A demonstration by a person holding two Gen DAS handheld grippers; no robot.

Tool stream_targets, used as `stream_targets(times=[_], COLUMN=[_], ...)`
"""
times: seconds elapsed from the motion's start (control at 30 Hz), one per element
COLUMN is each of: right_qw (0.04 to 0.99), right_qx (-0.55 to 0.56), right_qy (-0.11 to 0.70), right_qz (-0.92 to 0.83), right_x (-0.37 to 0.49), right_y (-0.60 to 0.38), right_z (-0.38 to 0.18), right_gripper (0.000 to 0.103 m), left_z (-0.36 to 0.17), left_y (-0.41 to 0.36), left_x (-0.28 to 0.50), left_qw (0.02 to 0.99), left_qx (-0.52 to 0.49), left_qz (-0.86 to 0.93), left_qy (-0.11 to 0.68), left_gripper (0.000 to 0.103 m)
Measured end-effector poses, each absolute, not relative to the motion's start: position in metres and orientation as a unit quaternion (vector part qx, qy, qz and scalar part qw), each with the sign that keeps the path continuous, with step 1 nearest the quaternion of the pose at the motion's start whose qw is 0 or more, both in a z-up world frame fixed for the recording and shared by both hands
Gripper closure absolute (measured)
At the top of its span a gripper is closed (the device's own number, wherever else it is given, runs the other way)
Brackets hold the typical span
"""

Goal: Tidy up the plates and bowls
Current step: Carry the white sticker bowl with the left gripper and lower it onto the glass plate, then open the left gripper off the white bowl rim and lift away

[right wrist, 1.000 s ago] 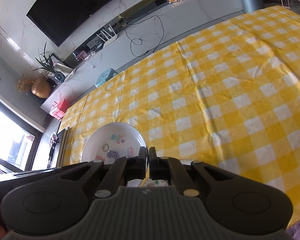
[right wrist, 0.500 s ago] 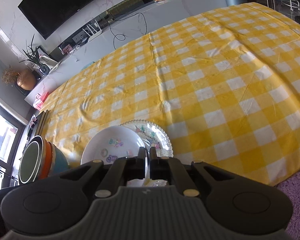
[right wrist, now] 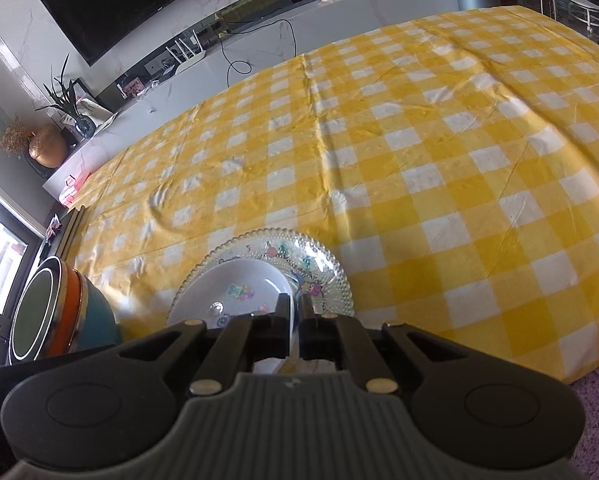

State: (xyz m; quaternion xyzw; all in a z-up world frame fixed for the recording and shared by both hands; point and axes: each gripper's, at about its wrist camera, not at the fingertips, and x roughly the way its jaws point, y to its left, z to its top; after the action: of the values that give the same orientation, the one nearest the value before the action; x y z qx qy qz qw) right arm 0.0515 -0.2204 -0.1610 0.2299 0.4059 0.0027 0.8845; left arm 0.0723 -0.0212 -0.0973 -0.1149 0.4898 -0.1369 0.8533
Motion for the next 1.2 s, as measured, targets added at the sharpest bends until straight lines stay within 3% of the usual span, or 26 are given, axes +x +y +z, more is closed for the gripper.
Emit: stream_targets(times=[0.3,0.4,0.47,0.5,0.73,0.8,1.1,1.2], right_qw=[0.882,0.889,0.894,0.897,0.905,0.900,0.891,0.891], right_qx=[0.229,0.219,0.214,0.211,0.209,0.213,0.227,0.224], right_qy=[0.412,0.403,0.394,0.388,0.369,0.376,0.392,0.393], right_qz=[0.006,0.007,0.007,0.006,-0.041,-0.048,-0.037,-0.035], right_x=[0.058,0.056,0.054,0.053,0.051,0.050,0.050,0.049], right_y=[-0.218,-0.218,-0.218,-0.219,-0.234,-0.239,-0.238,-0.236], right_z=[-0.169,-0.168,-0.165,-0.163,-0.159,-0.164,-0.172,-0.173], right_gripper=[0.098,0.091,0.078,0.078,0.078,0.082,0.098,0.099], left_z=[-0.103,-0.100,-0.096,-0.093,-0.097,-0.099,-0.109,-0.112], left_y=[-0.023,-0.022,-0.021,-0.020,-0.004,0.002,0.007,0.007], left_x=[0.073,0.069,0.066,0.065,0.063,0.063,0.068,0.069], left_qw=[0.859,0.865,0.871,0.876,0.880,0.880,0.856,0.851], left_qx=[-0.094,-0.091,-0.086,-0.083,-0.115,-0.133,-0.170,-0.177], left_qz=[-0.142,-0.142,-0.140,-0.136,-0.099,-0.099,-0.118,-0.126], left_qy=[0.483,0.472,0.462,0.455,0.450,0.445,0.474,0.479], left_gripper=[0.098,0.084,0.077,0.073,0.060,0.054,0.055,0.062])
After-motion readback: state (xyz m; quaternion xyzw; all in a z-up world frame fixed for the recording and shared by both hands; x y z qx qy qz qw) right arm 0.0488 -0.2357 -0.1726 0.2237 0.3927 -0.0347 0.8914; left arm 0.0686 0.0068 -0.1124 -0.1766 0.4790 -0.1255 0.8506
